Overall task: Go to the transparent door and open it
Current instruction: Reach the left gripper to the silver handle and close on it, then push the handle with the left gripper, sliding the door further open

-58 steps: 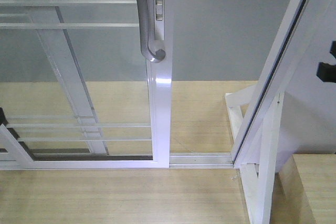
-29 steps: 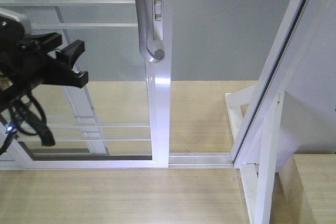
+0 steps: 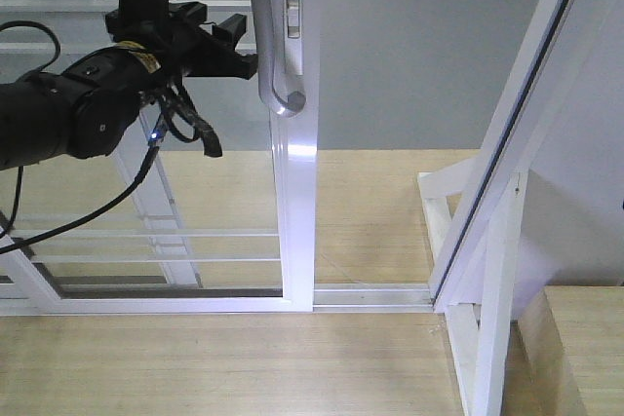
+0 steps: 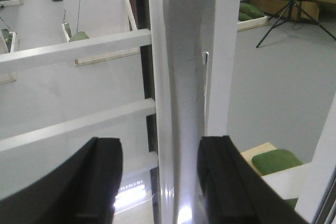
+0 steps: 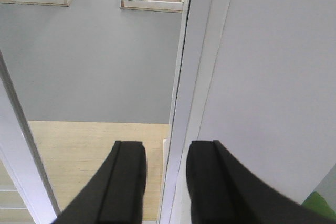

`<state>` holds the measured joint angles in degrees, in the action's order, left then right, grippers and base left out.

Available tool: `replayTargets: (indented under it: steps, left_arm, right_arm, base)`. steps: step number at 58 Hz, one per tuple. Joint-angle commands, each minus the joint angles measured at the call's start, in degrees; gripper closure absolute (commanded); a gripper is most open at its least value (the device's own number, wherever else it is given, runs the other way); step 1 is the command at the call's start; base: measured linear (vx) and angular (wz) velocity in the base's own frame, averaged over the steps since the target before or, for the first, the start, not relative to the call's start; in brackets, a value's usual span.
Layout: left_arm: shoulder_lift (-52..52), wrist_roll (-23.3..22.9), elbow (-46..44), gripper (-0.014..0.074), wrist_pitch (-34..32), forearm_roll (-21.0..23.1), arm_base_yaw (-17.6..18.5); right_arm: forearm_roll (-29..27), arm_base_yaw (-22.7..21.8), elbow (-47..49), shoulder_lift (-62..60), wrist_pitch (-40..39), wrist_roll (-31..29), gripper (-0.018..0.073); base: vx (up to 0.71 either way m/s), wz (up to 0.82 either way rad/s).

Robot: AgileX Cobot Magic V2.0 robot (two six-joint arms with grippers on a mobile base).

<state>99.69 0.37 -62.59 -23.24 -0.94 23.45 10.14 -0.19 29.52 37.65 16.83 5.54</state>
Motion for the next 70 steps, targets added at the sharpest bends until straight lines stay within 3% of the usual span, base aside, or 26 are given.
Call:
replayTargets:
  steps: [1, 37, 48, 58, 70]
  left_arm:
    - [-0.4, -3.4, -4.5, 0.0108, -5.5, 0.5, 0.6]
    - [10.0, -4.5, -16.4, 0.0132, -4.1, 0.5, 1.8]
    - [10.2, -4.4, -16.4, 0.0185, -4.0, 0.9, -0.1]
    - [10.2, -4.3, -16.4, 0.0188, -3.8, 4.7, -2.2]
    - [10.1, -3.5, -16.4, 0.0188, -2.3, 5.0, -2.9]
  right_arm:
    - [0.7, -0.4, 1.8, -0.2, -3.8, -1.4, 0.0257]
    - [0.9, -0.4, 1.8, -0.2, -1.1, -1.4, 0.0257]
    - [0.9, -0.4, 1.8, -0.2, -1.1, -1.4, 0.0257]
    - [0.9, -0.4, 1.8, -0.2, -1.1, -1.4, 0.0257]
    - [0.9, -0.4, 1.8, -0.2, -1.1, -1.4, 0.0257]
  base:
    - [0.00, 0.00]
    - [0.00, 0.00]
    - [0.00, 0.00]
    - [0.00, 0.00]
    - [0.00, 0.00]
